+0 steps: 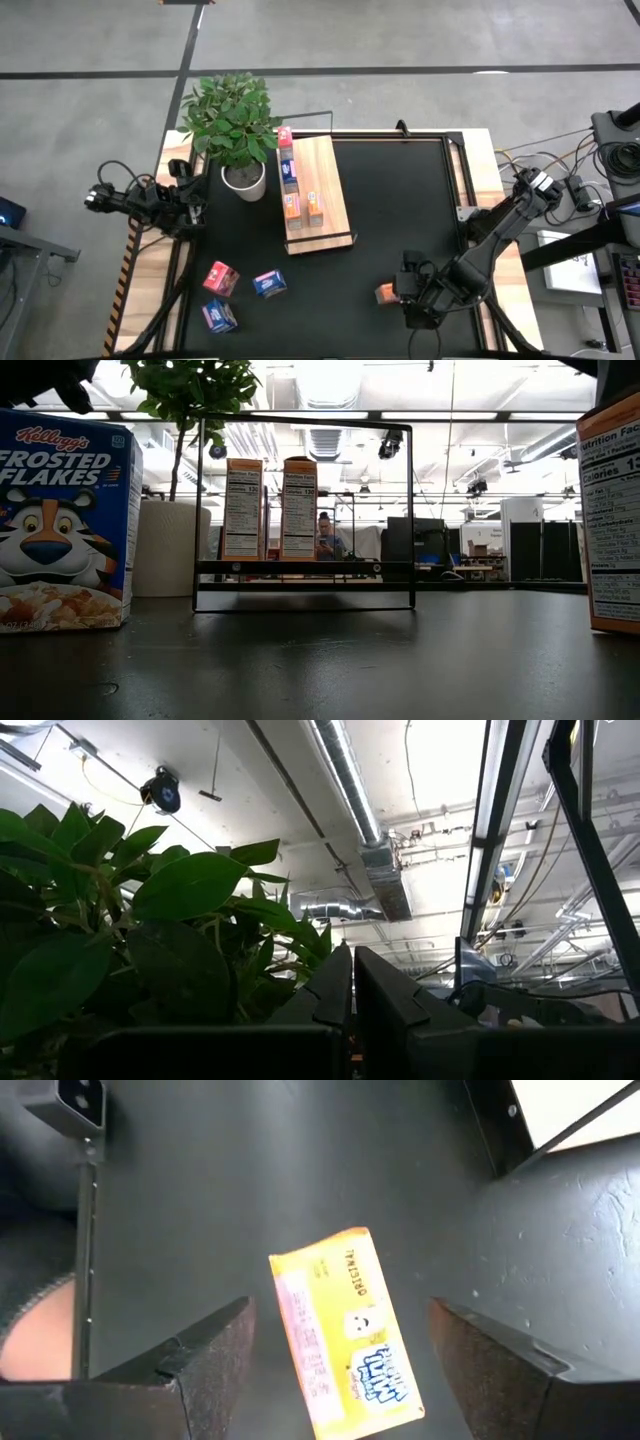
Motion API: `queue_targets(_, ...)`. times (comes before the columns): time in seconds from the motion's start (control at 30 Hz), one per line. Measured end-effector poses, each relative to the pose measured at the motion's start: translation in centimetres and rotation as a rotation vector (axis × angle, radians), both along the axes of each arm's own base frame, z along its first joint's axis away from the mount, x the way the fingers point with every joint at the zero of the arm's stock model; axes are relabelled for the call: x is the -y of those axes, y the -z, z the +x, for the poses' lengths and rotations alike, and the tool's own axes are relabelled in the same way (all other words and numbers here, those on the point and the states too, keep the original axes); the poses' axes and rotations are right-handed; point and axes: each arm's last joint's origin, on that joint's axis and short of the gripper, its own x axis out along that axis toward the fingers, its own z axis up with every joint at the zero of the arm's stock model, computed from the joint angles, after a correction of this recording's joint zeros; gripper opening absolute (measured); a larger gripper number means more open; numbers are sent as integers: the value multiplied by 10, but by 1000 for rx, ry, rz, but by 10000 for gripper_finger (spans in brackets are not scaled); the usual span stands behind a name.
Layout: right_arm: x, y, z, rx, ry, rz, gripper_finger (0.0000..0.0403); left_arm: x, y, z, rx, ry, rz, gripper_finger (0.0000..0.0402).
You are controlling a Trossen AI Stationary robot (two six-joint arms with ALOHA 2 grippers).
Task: Stack cereal on shelf
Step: Put the orange cereal box on the shelf aligned with the other orange cereal boxes
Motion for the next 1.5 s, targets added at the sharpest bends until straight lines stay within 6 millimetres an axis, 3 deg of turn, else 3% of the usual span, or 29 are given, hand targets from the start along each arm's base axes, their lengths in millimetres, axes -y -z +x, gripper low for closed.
queue_targets(0.4,4,22,-4,-30,7,-28,278,0,0,0,3,5,-5,0)
queue_targets(0.9,3,23,-1,17,13,-25,180,0,-1,-1,9,0,-2,0)
queue_targets(1.07,6,1,0,35,28,-4,164,0,-1,-1,6,-8,6,0)
queue_targets(1.17,19,-21,-1,15,84,-11,156,0,-1,-1,2,-20,16,0)
queue_targets(1.3,47,-52,-4,-3,180,-38,148,0,-1,-1,4,-21,17,0)
queue_targets(1.5,102,-94,-4,130,393,-104,142,0,-1,-1,7,-14,10,0)
